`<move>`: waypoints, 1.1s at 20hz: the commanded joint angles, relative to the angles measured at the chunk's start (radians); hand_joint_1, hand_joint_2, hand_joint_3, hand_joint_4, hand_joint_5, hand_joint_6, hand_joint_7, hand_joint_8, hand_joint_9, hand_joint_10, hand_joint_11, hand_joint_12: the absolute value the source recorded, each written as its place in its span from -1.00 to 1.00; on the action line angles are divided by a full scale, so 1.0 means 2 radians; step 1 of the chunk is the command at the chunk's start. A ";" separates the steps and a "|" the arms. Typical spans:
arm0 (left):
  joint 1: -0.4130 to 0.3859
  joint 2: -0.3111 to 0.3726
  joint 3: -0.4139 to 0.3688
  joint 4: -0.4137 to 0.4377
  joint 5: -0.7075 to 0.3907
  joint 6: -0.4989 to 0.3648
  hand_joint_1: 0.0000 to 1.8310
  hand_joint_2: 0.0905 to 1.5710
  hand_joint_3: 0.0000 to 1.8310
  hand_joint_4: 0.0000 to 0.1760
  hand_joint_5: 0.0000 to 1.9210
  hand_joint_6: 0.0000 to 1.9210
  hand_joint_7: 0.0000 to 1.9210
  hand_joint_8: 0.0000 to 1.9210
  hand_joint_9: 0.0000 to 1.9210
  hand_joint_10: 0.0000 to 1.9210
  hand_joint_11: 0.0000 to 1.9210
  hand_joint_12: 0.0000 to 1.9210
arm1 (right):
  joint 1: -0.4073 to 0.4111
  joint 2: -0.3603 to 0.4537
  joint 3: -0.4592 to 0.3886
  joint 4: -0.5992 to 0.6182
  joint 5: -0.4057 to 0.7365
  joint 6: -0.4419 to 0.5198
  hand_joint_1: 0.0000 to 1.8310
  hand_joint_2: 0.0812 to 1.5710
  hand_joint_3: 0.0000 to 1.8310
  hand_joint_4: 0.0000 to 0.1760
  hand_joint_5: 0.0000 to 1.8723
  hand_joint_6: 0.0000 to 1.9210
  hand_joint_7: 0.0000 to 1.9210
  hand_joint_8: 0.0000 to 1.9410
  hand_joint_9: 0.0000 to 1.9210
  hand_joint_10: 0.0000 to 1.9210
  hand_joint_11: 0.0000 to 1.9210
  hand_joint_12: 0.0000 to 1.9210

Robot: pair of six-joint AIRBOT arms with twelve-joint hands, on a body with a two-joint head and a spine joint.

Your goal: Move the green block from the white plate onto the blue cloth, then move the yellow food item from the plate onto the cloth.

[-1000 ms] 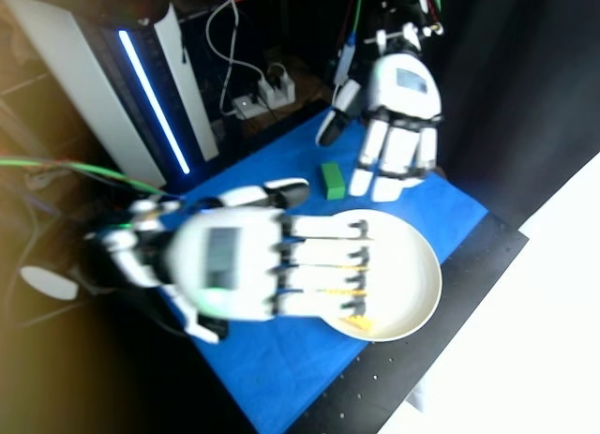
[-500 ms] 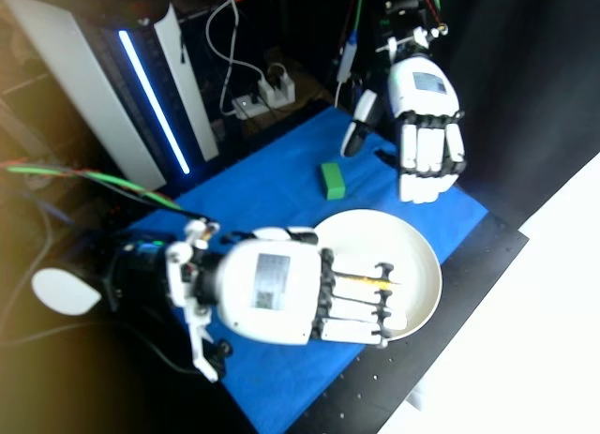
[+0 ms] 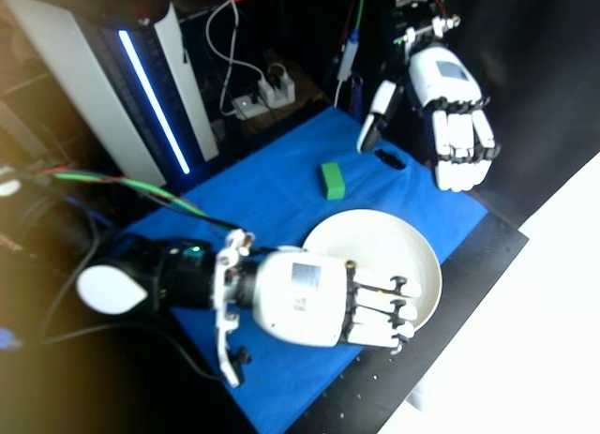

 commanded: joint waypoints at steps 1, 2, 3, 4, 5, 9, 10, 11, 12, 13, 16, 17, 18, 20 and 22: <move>-0.008 0.003 -0.001 -0.009 -0.064 -0.001 -0.13 -0.14 -0.99 -0.64 -0.66 -1.00 -0.63 -1.00 -0.61 -1.00 -0.95 -0.29 | 0.009 -0.003 0.003 0.015 0.044 0.000 -0.35 0.01 -1.00 -0.48 -0.83 -1.00 -0.68 -1.00 -0.60 -1.00 -0.96 0.24; -0.009 0.003 -0.002 -0.009 -0.066 -0.001 -0.13 -0.14 -0.99 -0.64 -0.66 -1.00 -0.63 -1.00 -0.61 -1.00 -0.95 -0.29 | 0.009 -0.007 0.005 0.014 0.044 0.000 -0.35 0.01 -1.00 -0.48 -0.83 -1.00 -0.68 -1.00 -0.60 -1.00 -0.96 0.24; -0.011 0.003 -0.003 -0.007 -0.069 -0.001 -0.11 -0.14 -1.00 -0.49 -0.64 -0.99 -0.61 -0.99 -0.59 -0.99 -0.93 -0.28 | 0.009 -0.011 0.007 0.013 0.043 0.000 -0.36 0.03 -1.00 -0.39 -0.86 -1.00 -0.68 -1.00 -0.56 -0.99 -0.86 0.21; -0.012 0.003 -0.004 -0.007 -0.070 -0.001 -0.11 -0.14 -1.00 -0.49 -0.64 -0.99 -0.61 -0.99 -0.59 -0.99 -0.93 -0.28 | 0.009 -0.012 0.007 0.012 0.042 0.000 -0.36 0.03 -1.00 -0.39 -0.86 -1.00 -0.68 -1.00 -0.56 -0.99 -0.86 0.21; -0.013 0.004 -0.006 -0.006 -0.074 -0.001 -0.10 -0.10 -1.00 -0.72 -0.64 -1.00 -0.61 -1.00 -0.61 -1.00 -0.99 -0.22 | 0.009 -0.015 0.008 0.011 0.041 0.000 -0.38 0.04 -1.00 -0.54 -0.86 -1.00 -0.66 -1.00 -0.53 -1.00 -0.80 0.18; -0.027 0.019 -0.023 0.009 -0.097 -0.004 -0.16 -0.09 -1.00 -0.43 -0.64 -1.00 -0.60 -1.00 -0.60 -1.00 -1.00 -0.15 | 0.009 -0.023 0.020 0.011 0.036 0.000 -0.35 0.07 -1.00 -0.86 -0.82 -0.99 -0.62 -1.00 -0.51 -1.00 -0.85 0.26; -0.030 0.021 -0.025 0.013 -0.098 -0.004 -0.13 -0.10 -1.00 -0.50 -0.63 -0.99 -0.59 -0.99 -0.60 -1.00 -1.00 -0.15 | 0.009 -0.024 0.021 0.011 0.035 0.000 -0.26 0.14 -1.00 -1.00 -0.77 -0.99 -0.61 -1.00 -0.52 -1.00 -0.86 0.19; -0.038 0.022 -0.029 0.022 -0.099 -0.004 -0.10 -0.08 -1.00 -0.63 -0.64 -1.00 -0.58 -0.99 -0.59 -0.99 -1.00 -0.15 | 0.009 -0.024 0.023 0.011 0.034 0.000 -0.12 0.22 -1.00 -1.00 -0.61 -0.99 -0.52 -0.99 -0.42 -0.98 -0.77 0.18; -0.040 0.023 -0.031 0.026 -0.100 -0.004 -0.10 -0.08 -1.00 -0.63 -0.64 -1.00 -0.58 -0.99 -0.59 -0.99 -1.00 -0.15 | 0.009 -0.025 0.026 0.012 0.033 0.000 -0.12 0.22 -1.00 -1.00 -0.61 -0.99 -0.52 -0.99 -0.42 -0.98 -0.77 0.18; -0.042 0.023 -0.033 0.029 -0.102 -0.004 -0.09 -0.07 -1.00 -0.70 -0.65 -1.00 -0.57 -1.00 -0.58 -1.00 -0.96 -0.20 | 0.009 -0.027 0.028 0.012 0.032 0.000 0.09 0.27 -1.00 -1.00 -0.30 -0.98 -0.18 -0.98 -0.14 -0.94 -0.61 0.32; -0.043 0.023 -0.035 0.032 -0.101 -0.004 -0.08 -0.05 -1.00 -0.63 -0.63 -1.00 -0.56 -1.00 -0.55 -1.00 -0.93 -0.06 | 0.009 -0.029 0.031 0.013 0.031 0.000 0.21 0.35 -0.99 -1.00 0.01 -0.22 0.00 -0.98 -0.02 -0.91 -0.59 0.48; -0.043 0.023 -0.035 0.032 -0.100 -0.004 -0.07 -0.05 -1.00 -0.73 -0.63 -1.00 -0.55 -1.00 -0.53 -1.00 -0.92 0.06 | 0.009 -0.029 0.031 0.013 0.031 0.000 0.33 0.39 -1.00 -1.00 0.16 -0.24 -0.08 0.20 0.06 -0.87 -0.53 0.56; -0.043 0.023 -0.035 0.033 -0.099 -0.004 -0.06 -0.04 -1.00 -0.77 -0.64 -1.00 -0.55 -1.00 -0.52 -1.00 -0.94 0.10 | 0.009 -0.029 0.032 0.015 0.031 0.000 0.34 0.38 -1.00 -1.00 0.15 -0.25 -0.02 0.17 0.09 -0.85 -0.50 0.51; -0.043 0.022 -0.035 0.033 -0.096 -0.004 -0.08 -0.04 -1.00 -0.69 -0.63 -1.00 -0.54 -1.00 -0.51 -0.99 -0.92 0.13 | 0.009 -0.029 0.032 0.019 0.031 0.000 0.35 0.38 -1.00 -1.00 0.22 -0.34 -0.08 0.24 0.09 -0.79 -0.47 0.54; -0.043 0.021 -0.035 0.034 -0.094 -0.003 -0.10 -0.07 -1.00 -0.72 -0.62 -1.00 -0.53 -1.00 -0.50 -1.00 -0.88 0.05 | 0.009 -0.029 0.033 0.027 0.043 0.000 0.35 0.37 -0.99 -1.00 0.17 -0.29 -0.03 0.20 0.02 -0.48 -0.44 0.55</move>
